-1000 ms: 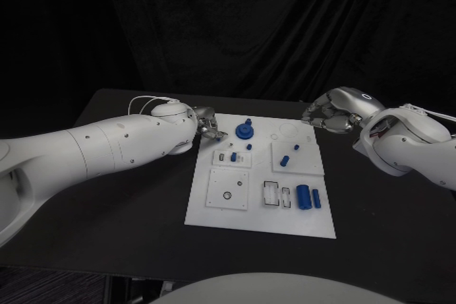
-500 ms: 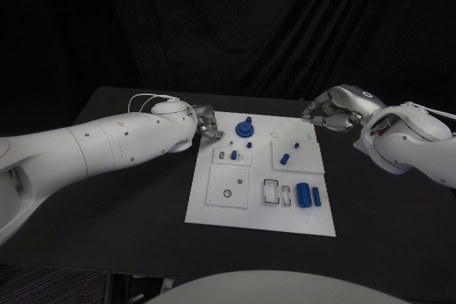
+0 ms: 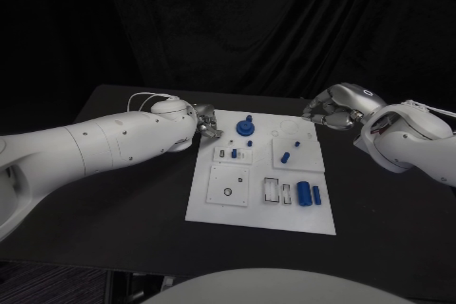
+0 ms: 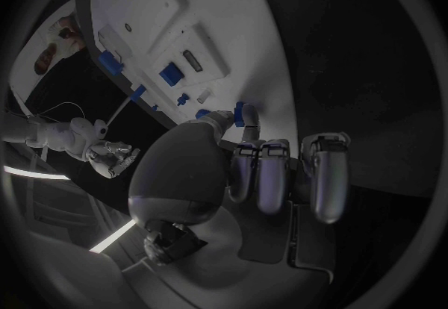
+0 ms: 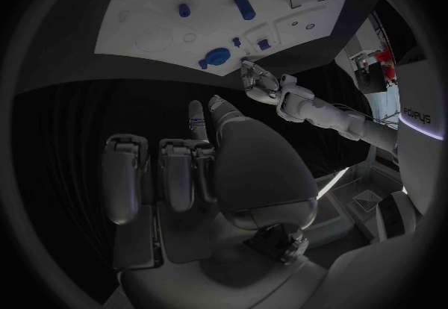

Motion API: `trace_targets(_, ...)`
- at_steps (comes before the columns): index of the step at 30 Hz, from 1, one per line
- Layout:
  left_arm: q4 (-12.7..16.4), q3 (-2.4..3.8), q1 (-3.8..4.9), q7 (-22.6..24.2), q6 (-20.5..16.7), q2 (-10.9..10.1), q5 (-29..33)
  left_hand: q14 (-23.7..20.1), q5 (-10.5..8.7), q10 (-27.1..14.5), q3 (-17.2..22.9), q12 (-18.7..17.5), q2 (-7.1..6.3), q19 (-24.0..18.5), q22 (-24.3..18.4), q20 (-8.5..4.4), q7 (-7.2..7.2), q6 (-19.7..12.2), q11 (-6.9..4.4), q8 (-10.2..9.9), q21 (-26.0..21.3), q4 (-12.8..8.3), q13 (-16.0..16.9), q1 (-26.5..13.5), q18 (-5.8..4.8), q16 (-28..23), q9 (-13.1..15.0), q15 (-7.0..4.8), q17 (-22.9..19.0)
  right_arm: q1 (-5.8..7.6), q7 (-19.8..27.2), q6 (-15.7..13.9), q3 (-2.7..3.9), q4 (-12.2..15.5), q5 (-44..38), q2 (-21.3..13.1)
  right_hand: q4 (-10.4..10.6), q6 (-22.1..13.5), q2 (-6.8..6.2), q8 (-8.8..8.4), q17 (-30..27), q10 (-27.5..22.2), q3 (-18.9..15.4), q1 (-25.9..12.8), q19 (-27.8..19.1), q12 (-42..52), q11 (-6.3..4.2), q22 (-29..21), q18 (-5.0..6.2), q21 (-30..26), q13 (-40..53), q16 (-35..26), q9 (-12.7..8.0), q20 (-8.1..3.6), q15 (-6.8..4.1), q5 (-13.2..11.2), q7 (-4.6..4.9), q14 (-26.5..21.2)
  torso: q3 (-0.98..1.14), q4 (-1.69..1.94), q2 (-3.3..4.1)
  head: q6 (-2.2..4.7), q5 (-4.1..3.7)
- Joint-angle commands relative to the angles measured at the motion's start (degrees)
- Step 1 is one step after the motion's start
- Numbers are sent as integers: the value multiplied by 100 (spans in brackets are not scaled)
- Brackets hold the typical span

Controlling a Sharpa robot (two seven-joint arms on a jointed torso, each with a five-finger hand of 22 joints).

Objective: Assemble the parts on the task board

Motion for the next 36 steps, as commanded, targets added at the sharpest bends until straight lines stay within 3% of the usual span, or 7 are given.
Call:
trace_targets(1,90,4,-14,-90,-158,-47,-29,595,31,599,57,-25,-60,337,1338,-8,-9,39,-10,11,-20,-4,1506,1,-40,15,8,6,1510,-14,-43,-4,5,0,-7,-5,-36,35,25,-20,1005,607,9,22,395,15,43,1357,22,-26,1510,-13,9,24,36,30,2,507,-1,-2,3,-8,4)
trace_targets(4,242,4,-13,-164,-263,-137,30,595,32,599,81,-25,-76,337,1338,-9,-9,46,-11,14,-20,-1,1506,-15,-40,15,12,4,1510,-14,-46,-2,5,-1,-7,-9,-36,35,25,-20,1005,607,9,22,395,15,43,1357,22,-26,1510,-13,9,24,36,30,2,507,-3,-1,2,-18,-1)
trace_targets(12,713,5,-1,-406,-317,-433,1205,595,-2,599,173,-25,-137,332,1333,-13,-9,44,-14,11,-34,-13,1506,-45,-36,15,23,-1,1510,-14,-66,12,5,-14,-7,-19,-36,35,25,-20,1005,607,9,22,395,15,43,1357,22,-26,1510,-13,9,24,36,30,2,507,0,5,-1,-16,-11)
trace_targets(17,1011,5,10,-483,-362,-638,1510,595,-28,599,201,-25,-149,330,1332,-14,-10,44,-14,10,-38,-19,1506,-53,-35,15,27,0,1510,-14,-73,10,5,-20,-7,-25,-36,35,25,-20,1005,607,9,22,395,15,43,1357,22,-26,1510,-13,9,24,36,30,2,507,-2,3,-4,-18,-18)
trace_targets(23,1424,5,21,-471,-509,-870,1626,595,-14,599,299,-25,-183,333,1333,-18,-19,58,-20,15,-36,-76,1506,-26,-36,15,37,-5,1510,-14,-77,10,5,-28,-7,-28,-36,35,25,-20,1005,607,9,22,395,15,43,1357,22,-26,1510,-13,9,24,36,30,2,507,3,3,-12,-29,-27)
trace_targets(28,1714,5,23,-475,-536,-995,1333,595,-16,599,309,-25,-185,334,1333,-18,-18,63,-20,17,-34,-77,1506,-29,-36,15,38,-5,1510,-14,-78,16,5,-36,-7,-24,-49,43,33,-23,1008,607,13,26,394,15,44,1356,23,-29,1510,-11,12,25,36,31,1,508,12,5,-20,-62,-20)
trace_targets(36,1892,4,23,-478,-581,-1067,1127,595,-26,599,323,-25,-189,332,1332,-19,-17,76,-19,23,-37,-73,1506,-42,-36,15,42,-5,1510,-17,-76,21,5,-41,-7,-19,-49,43,33,-23,1008,607,13,26,394,15,44,1356,23,-29,1510,-11,12,25,36,31,1,508,-3,-1,-1,-83,-9)
